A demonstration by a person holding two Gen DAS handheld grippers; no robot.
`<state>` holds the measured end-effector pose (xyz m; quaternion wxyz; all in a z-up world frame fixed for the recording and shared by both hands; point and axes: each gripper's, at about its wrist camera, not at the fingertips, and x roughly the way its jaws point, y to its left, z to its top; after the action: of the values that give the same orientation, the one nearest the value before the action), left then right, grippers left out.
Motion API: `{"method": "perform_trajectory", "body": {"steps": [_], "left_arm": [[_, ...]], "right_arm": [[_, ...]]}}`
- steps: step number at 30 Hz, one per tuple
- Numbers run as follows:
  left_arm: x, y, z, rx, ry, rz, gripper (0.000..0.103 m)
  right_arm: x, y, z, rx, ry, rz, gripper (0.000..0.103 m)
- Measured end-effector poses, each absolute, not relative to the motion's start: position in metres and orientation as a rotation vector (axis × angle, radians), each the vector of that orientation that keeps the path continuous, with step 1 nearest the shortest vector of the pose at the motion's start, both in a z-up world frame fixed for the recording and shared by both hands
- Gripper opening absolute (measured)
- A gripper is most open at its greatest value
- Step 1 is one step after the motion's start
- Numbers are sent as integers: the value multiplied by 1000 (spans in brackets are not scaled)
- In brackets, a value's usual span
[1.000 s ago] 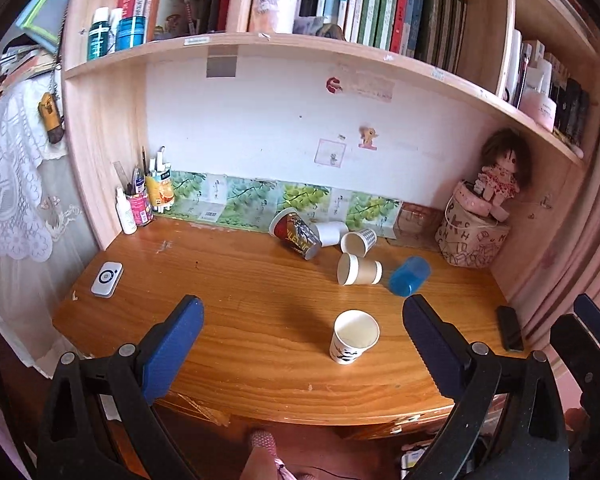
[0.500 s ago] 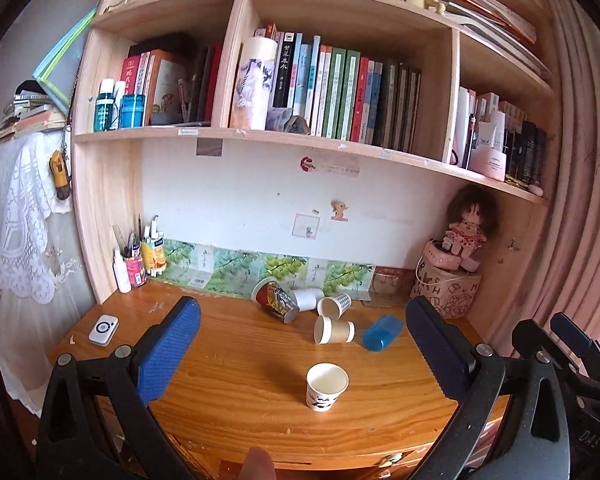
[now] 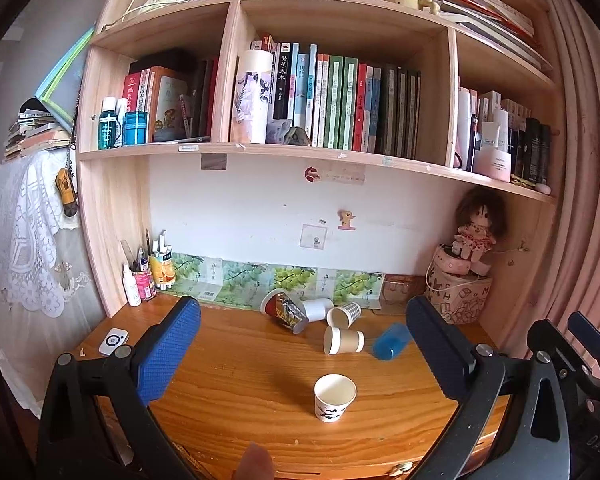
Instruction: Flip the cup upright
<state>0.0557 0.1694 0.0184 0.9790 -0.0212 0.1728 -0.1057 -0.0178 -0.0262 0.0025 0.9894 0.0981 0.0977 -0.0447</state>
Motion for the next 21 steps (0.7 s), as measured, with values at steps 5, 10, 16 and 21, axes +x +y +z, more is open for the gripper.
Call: {"method": "perform_trajectory", "body": {"steps": [5,10,16,21], "left_arm": [[57,169,18,-38,351,-207,103],[59,168,18,-32,357,-210,103],[61,167,17,-29,364,-221,103],[63,169,16,-35,369,-228,103]], "right_arm": [[-13,-27,3,196,198,-77,103],[-7,-25,2,199,214,-65,103],[-3,-24,1,198,230,-55,103],[-1,-22,0,196,239,-51,103]]}}
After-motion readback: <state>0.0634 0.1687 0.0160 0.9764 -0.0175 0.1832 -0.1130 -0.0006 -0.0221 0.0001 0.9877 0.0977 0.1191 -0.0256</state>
